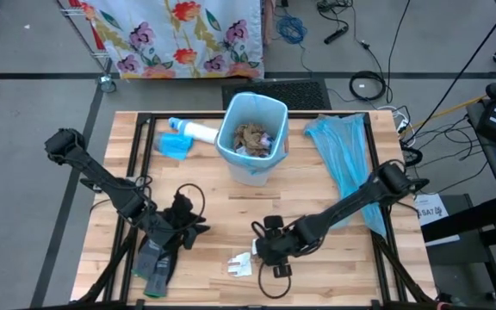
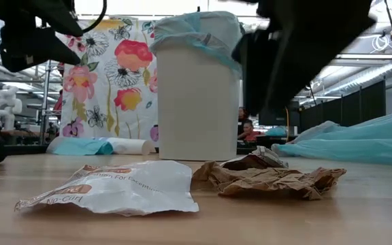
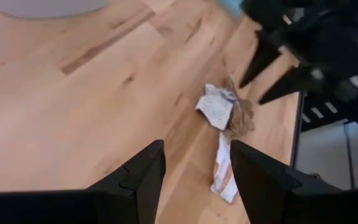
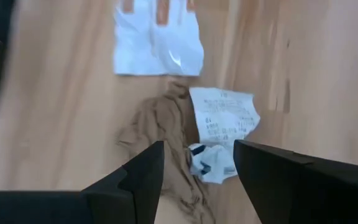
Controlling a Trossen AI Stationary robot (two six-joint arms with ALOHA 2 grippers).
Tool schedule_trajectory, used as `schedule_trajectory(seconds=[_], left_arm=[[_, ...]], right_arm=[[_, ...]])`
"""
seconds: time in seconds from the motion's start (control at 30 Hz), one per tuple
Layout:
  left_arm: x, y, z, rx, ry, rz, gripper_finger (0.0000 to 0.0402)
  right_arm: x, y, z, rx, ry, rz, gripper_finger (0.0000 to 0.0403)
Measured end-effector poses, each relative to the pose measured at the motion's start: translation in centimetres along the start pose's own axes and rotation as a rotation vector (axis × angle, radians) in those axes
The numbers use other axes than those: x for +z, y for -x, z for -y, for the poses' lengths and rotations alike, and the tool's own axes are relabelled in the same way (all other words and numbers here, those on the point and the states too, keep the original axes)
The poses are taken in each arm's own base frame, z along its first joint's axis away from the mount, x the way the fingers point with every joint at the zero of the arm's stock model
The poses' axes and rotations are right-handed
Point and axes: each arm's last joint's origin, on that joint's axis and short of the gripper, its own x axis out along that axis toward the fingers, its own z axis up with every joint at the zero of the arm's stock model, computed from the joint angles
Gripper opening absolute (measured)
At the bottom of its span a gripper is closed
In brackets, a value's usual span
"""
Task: Place trash/remove bag and relplace
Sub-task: Put the white paper into the trash bin
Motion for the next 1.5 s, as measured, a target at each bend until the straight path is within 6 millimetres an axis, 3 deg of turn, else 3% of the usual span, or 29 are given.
schedule_trajectory(seconds=[0.37, 0.47, 0.6, 0.67, 0.8, 1.1, 1.33, 1.5], left_arm=[[0.1, 0.0, 0.5, -0.056, 0.030, -0.008, 0.0183], [0.2, 0.0, 0.6, -0.061, 0.033, -0.007, 0.0183], [0.3, 0.0, 0.9, -0.090, 0.052, 0.004, 0.0183], [0.4, 0.0, 1.0, -0.103, 0.061, 0.010, 0.0183], [0.6, 0.0, 1.0, -0.102, 0.067, 0.017, 0.0183], [0.8, -0.2, 0.9, -0.093, 0.073, 0.025, 0.0183], [1.6, -0.7, 0.4, -0.050, 0.055, 0.062, 0.0183], [2.3, -1.0, 0.0, -0.025, 0.050, 0.086, 0.0183]], right_arm=[[-0.2, -5.2, 2.4, -0.055, -0.054, -0.064, 0.0171], [-0.1, -5.7, 2.9, -0.028, -0.086, -0.080, 0.0122], [0.0, -5.5, 3.2, -0.021, -0.102, -0.082, 0.0023], [0.0, -5.0, 3.2, -0.012, -0.113, -0.084, 0.0013], [0.4, -2.1, 3.1, 0.011, -0.156, -0.067, 0.0011], [1.3, 8.3, 3.3, 0.056, -0.261, 0.142, 0.0002], [1.6, 15.6, 6.1, 0.008, -0.326, 0.352, 0.0001], [3.6, 20.3, 8.9, -0.069, -0.298, 0.461, 0.0000]])
